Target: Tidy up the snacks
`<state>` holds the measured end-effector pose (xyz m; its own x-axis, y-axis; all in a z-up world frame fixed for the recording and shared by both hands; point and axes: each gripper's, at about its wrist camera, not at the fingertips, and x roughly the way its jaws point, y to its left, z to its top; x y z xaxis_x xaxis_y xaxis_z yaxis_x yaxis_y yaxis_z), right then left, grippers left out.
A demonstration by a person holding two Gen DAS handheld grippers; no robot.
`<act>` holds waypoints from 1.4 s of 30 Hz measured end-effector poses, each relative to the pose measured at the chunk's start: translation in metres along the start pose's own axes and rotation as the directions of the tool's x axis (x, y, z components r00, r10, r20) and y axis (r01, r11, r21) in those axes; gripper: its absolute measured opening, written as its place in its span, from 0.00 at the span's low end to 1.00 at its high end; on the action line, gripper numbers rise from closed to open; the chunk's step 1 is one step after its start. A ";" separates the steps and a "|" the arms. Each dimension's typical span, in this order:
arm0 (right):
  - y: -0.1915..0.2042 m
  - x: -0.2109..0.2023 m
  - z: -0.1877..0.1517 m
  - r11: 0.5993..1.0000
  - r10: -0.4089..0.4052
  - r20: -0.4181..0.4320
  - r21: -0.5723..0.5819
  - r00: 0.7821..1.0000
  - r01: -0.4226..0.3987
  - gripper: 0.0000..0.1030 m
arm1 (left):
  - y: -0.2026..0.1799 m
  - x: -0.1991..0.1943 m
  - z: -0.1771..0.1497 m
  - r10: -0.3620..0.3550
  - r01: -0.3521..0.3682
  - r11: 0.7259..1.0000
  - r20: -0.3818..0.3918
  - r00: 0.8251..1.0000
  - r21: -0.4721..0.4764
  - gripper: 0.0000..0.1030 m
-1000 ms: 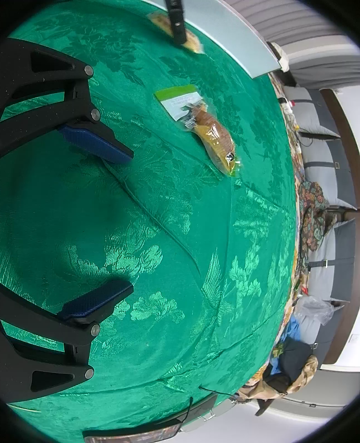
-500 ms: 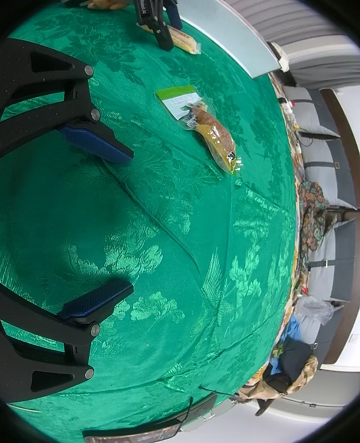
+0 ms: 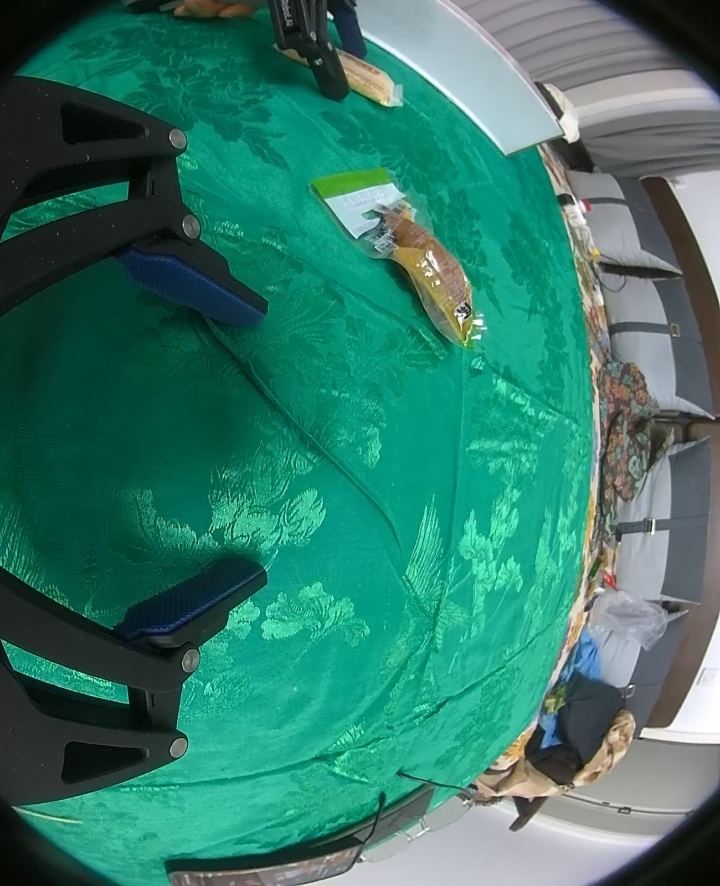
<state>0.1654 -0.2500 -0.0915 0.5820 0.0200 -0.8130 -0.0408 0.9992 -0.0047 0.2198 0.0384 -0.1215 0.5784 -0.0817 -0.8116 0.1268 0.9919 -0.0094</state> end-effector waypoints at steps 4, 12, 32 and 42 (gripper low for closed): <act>0.001 0.000 0.000 1.000 -0.001 0.000 -0.001 1.000 0.001 0.87 | -0.001 0.000 0.000 0.000 0.000 1.000 0.000 1.000 0.000 1.00; 0.001 0.000 0.000 1.000 -0.002 -0.001 0.000 1.000 0.002 0.87 | -0.001 0.000 0.000 0.000 0.000 1.000 0.000 1.000 0.000 1.00; 0.001 0.000 0.000 1.000 0.000 0.000 0.001 1.000 0.000 0.89 | 0.000 -0.001 0.000 0.000 0.000 1.000 0.000 1.000 0.000 1.00; 0.001 0.000 0.000 1.000 0.000 0.000 0.001 1.000 0.000 0.89 | 0.000 -0.001 0.000 0.000 0.000 1.000 0.000 1.000 0.000 1.00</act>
<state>0.1648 -0.2491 -0.0915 0.5821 0.0197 -0.8129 -0.0397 0.9992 -0.0042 0.2191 0.0382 -0.1212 0.5788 -0.0814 -0.8114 0.1267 0.9919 -0.0091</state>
